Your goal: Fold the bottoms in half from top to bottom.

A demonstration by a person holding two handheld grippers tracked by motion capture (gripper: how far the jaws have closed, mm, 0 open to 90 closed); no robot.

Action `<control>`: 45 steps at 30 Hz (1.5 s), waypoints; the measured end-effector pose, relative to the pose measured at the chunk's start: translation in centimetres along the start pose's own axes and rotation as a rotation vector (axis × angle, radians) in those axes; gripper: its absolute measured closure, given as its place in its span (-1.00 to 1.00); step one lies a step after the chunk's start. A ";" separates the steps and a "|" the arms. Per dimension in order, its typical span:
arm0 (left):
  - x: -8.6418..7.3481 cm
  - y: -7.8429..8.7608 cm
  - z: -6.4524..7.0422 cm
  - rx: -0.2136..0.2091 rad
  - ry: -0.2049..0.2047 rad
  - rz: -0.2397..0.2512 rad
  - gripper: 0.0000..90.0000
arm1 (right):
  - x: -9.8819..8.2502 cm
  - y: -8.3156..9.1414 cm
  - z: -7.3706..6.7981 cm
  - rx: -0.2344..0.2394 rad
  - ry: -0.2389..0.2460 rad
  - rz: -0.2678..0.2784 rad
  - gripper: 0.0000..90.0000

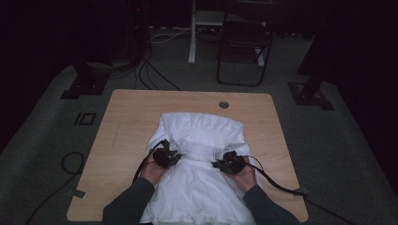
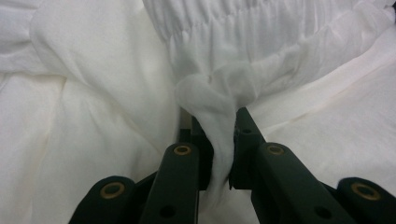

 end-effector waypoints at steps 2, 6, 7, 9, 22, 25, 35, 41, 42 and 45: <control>0.7 -0.7 -1.0 0.023 0.020 -0.002 0.86 | 1.2 -0.7 1.2 -0.023 -0.007 0.002 0.90; 2.2 -2.1 -3.0 0.051 0.052 0.007 0.86 | 3.6 -2.0 3.5 -0.078 -0.003 -0.014 0.90; 2.6 -2.5 -3.3 0.063 0.056 0.009 0.86 | 4.2 -2.3 4.0 -0.096 -0.005 -0.017 0.90; 3.3 -3.1 -4.0 0.089 0.063 0.009 0.86 | 5.2 -2.9 5.2 -0.123 -0.012 -0.014 0.90; 4.2 -2.9 -4.8 0.060 0.145 0.045 0.90 | 6.6 -3.1 7.7 -0.068 -0.107 0.052 0.90; 5.1 0.3 -4.1 0.036 0.124 0.127 0.91 | 7.6 0.0 7.1 -0.046 -0.075 0.127 0.90; 5.5 9.5 0.7 -0.080 0.058 0.341 0.90 | 7.6 9.5 2.4 -0.039 0.084 0.289 0.90; 0.6 5.0 3.8 -0.157 0.042 0.192 0.87 | 1.2 6.9 0.7 -0.021 0.098 0.157 0.89; 0.1 4.3 4.0 -0.169 0.047 0.171 0.87 | 0.3 6.1 0.8 -0.019 0.092 0.133 0.89; -1.2 2.4 4.5 -0.179 0.049 0.114 0.81 | -1.2 4.7 1.1 -0.009 0.067 0.094 0.89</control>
Point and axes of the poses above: each handheld gripper's, and its own axes: y roughly backward along the jaws, x roughly out of its top, z roughly to its right, the point moved 5 cm from there along -y, roughly forward along the jaws, and after that the axes turned 3 degrees about -z, right-handed, at the moved point
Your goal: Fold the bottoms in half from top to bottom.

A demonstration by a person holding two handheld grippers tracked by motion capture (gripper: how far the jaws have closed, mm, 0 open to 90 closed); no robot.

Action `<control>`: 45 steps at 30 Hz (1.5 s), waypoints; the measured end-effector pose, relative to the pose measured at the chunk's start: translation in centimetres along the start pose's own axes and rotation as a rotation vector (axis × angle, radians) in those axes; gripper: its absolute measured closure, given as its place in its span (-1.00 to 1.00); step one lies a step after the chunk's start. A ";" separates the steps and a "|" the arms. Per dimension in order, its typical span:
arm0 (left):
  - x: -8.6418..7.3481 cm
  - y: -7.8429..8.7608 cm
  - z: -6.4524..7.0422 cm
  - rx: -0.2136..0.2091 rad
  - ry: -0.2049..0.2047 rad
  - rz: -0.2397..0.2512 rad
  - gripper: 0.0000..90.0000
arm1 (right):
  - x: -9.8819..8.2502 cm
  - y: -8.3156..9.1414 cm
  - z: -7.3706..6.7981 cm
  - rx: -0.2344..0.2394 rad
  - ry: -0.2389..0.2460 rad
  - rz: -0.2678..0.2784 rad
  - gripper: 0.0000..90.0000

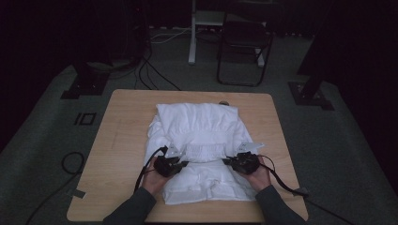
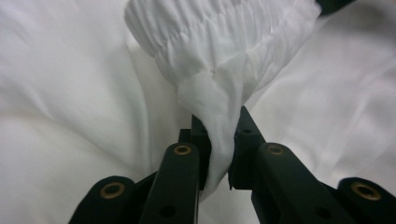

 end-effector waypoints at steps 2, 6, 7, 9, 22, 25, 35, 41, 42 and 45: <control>-1.0 -1.5 -0.4 -0.034 0.044 -0.024 0.68 | -1.4 -1.5 0.3 0.006 -0.028 -0.033 0.87; -0.6 -0.6 -0.6 -0.032 0.063 -0.023 0.37 | -1.4 -1.3 0.3 0.024 -0.055 -0.041 0.51; -0.3 0.6 -0.6 -0.031 0.054 0.002 0.32 | -1.2 -0.7 0.2 0.039 -0.054 -0.035 0.35; 0.2 2.1 -0.9 -0.008 0.053 0.036 0.30 | -0.7 0.6 0.2 0.049 -0.044 0.008 0.16; 2.1 -2.2 -4.0 0.053 0.071 -0.055 0.90 | 1.0 -1.7 4.4 -0.118 -0.160 -0.070 0.98; 1.7 -3.3 -4.4 0.027 0.098 -0.053 0.90 | 0.6 -3.5 4.8 -0.096 -0.172 -0.096 0.98; 0.4 -0.3 -0.1 -0.101 -0.023 0.011 0.76 | 0.7 0.2 1.4 0.103 -0.004 0.060 0.83; 1.2 0.2 -0.6 -0.065 0.006 0.047 0.67 | 1.4 1.4 0.5 0.103 0.017 0.101 0.74; 1.4 -0.2 -0.7 -0.057 0.015 0.037 0.64 | 1.4 1.1 0.3 0.112 0.018 0.096 0.67; 1.5 -0.6 -0.8 -0.019 0.003 0.020 0.51 | 1.2 0.1 0.0 0.096 0.033 0.068 0.55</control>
Point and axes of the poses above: each handheld gripper's, and its own axes: y roughly backward along the jaws, x roughly out of its top, z roughly to its right, the point moved 5 cm from there along -y, roughly forward along the jaws, and after that the axes turned 3 degrees about -z, right-handed, at the moved point
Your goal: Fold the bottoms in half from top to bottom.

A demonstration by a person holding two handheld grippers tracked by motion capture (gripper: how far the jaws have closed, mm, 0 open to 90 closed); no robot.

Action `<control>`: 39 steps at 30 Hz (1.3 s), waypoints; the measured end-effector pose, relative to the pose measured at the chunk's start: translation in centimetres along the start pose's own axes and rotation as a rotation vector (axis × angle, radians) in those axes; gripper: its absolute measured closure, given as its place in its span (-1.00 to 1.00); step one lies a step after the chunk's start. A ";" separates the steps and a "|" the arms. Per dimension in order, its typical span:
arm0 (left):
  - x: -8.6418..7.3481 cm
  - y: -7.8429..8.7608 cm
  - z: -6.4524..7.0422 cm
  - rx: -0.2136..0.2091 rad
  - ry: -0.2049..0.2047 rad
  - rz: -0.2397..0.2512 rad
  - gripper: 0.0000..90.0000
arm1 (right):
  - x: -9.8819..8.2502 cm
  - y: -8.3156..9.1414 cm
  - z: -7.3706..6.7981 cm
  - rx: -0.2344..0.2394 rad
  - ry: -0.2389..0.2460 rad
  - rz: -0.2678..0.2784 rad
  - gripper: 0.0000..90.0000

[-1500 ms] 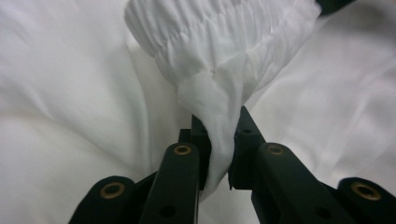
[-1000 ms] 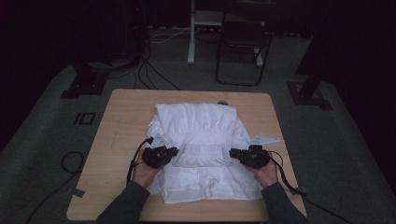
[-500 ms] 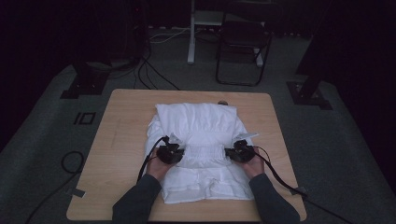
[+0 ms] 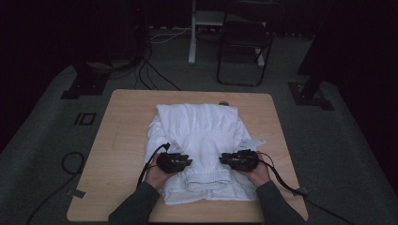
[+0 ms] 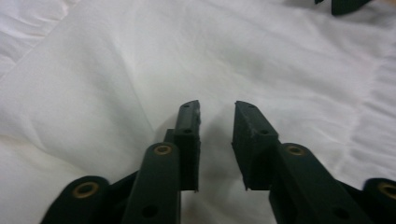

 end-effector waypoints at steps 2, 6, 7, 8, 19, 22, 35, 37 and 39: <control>1.0 -0.2 -1.2 0.056 0.028 0.025 0.48 | 0.0 -1.1 0.7 -0.091 0.008 -0.029 0.39; 3.1 -0.7 -3.6 0.125 0.069 0.054 0.40 | 1.7 -2.0 3.0 -0.177 -0.031 0.004 0.25; 3.4 -0.9 -4.1 0.131 0.077 0.052 0.39 | 2.4 -2.4 4.0 -0.222 -0.032 0.009 0.23; 3.4 -0.9 -4.1 0.131 0.077 0.052 0.39 | 2.7 -2.6 4.6 -0.239 -0.030 0.010 0.21; 2.1 -4.7 -7.5 0.134 0.108 0.043 0.38 | 2.1 -6.5 9.8 -0.347 -0.148 -0.062 0.13; 1.7 -4.5 -7.3 0.127 0.098 0.045 0.39 | 1.6 -6.2 9.6 -0.331 -0.188 -0.043 0.13; -2.5 -1.0 -2.9 0.092 0.063 0.056 0.39 | -2.0 -4.1 2.9 -0.287 -0.164 -0.014 0.13; -3.1 -0.5 -2.3 0.091 0.058 0.052 0.39 | -2.3 -3.9 2.1 -0.285 -0.160 -0.014 0.13; -3.5 -0.2 -1.9 0.090 0.057 0.050 0.39 | -2.6 -3.7 1.4 -0.282 -0.159 -0.015 0.13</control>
Point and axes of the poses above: each handheld gripper's, and its own axes: y roughly backward along the jaws, x roughly out of its top, z roughly to its right, the point moved 5 cm from there along -y, roughly forward along the jaws, and after that the axes turned 3 degrees about -z, right-handed, at the moved point
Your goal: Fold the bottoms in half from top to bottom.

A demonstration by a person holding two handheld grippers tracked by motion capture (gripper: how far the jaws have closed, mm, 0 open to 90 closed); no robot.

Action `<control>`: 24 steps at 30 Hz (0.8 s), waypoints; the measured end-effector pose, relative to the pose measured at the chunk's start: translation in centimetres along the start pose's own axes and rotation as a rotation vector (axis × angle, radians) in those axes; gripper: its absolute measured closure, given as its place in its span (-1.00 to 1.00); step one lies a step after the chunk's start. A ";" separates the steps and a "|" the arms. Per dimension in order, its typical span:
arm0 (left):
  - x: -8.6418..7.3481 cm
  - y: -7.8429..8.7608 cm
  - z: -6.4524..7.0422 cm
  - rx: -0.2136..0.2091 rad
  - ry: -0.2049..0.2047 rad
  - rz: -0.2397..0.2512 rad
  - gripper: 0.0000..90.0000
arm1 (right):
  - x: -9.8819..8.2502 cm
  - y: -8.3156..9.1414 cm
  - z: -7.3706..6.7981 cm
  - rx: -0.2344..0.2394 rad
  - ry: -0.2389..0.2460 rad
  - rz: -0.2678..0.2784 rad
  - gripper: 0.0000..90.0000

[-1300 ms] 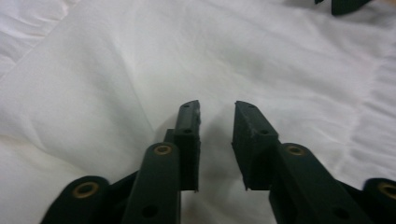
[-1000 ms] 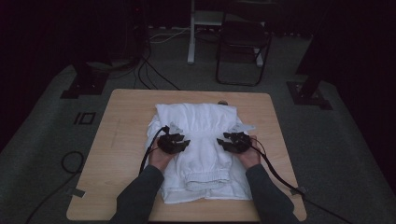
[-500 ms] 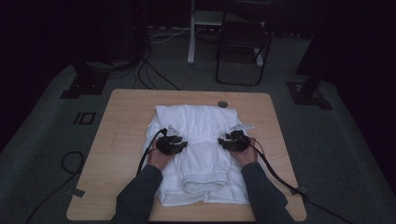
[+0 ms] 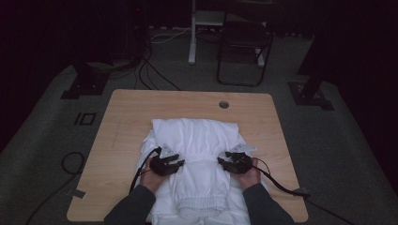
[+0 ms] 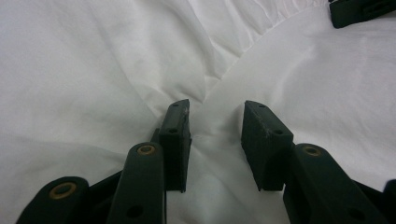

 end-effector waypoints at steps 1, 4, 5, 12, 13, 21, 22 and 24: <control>0.0 0.0 0.0 0.000 0.000 0.000 0.39 | -0.1 0.1 -0.2 0.001 0.002 0.000 0.13; -0.5 0.6 0.5 -0.029 0.024 -0.004 0.36 | -0.5 0.4 -0.6 0.011 -0.002 0.001 0.13; -0.5 0.8 0.4 -0.046 0.034 -0.005 0.36 | -0.6 0.5 -0.7 0.011 0.000 0.001 0.13; 3.0 3.4 -4.0 0.057 0.110 0.087 0.14 | -0.6 0.6 -0.8 0.013 -0.001 0.003 0.13; 4.0 3.9 -5.3 0.092 0.123 0.102 0.10 | -0.6 0.6 -0.8 0.013 -0.001 0.003 0.13; 6.4 0.8 -12.9 0.280 0.238 0.021 -0.38 | -0.6 0.6 -0.8 0.014 -0.003 0.002 0.13; 6.1 0.3 -13.4 0.284 0.256 0.005 -0.38 | -0.6 0.6 -0.8 0.015 -0.003 0.001 0.13; 5.2 -0.8 -14.2 0.275 0.293 -0.033 -0.46 | -0.6 0.6 -0.8 0.016 -0.004 0.001 0.13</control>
Point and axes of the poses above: each handheld gripper's, and its own axes: y roughly backward along the jaws, x roughly out of its top, z roughly to its right, the point moved 5 cm from there along -y, roughly forward along the jaws, and after that the axes turned 3 degrees about -z, right-handed, at the moved point
